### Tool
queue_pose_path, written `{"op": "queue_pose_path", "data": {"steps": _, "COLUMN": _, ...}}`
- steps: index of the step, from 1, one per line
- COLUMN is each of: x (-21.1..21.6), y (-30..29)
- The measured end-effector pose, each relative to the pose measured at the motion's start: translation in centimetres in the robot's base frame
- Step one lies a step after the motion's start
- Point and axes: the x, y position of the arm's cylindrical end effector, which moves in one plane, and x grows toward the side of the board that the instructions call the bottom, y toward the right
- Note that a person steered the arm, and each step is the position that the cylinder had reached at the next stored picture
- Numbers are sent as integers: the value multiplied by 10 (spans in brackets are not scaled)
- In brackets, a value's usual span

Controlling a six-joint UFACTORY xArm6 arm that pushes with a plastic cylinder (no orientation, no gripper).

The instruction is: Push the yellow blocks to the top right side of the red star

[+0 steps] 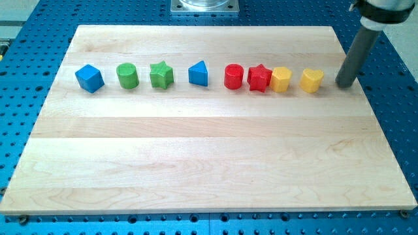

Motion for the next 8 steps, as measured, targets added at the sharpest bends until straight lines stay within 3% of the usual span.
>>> {"op": "queue_pose_path", "data": {"steps": 2, "x": 2, "y": -94}}
{"op": "queue_pose_path", "data": {"steps": 4, "x": 61, "y": -159}}
{"op": "queue_pose_path", "data": {"steps": 5, "x": 33, "y": -180}}
{"op": "queue_pose_path", "data": {"steps": 6, "x": 28, "y": -133}}
{"op": "queue_pose_path", "data": {"steps": 8, "x": -4, "y": -113}}
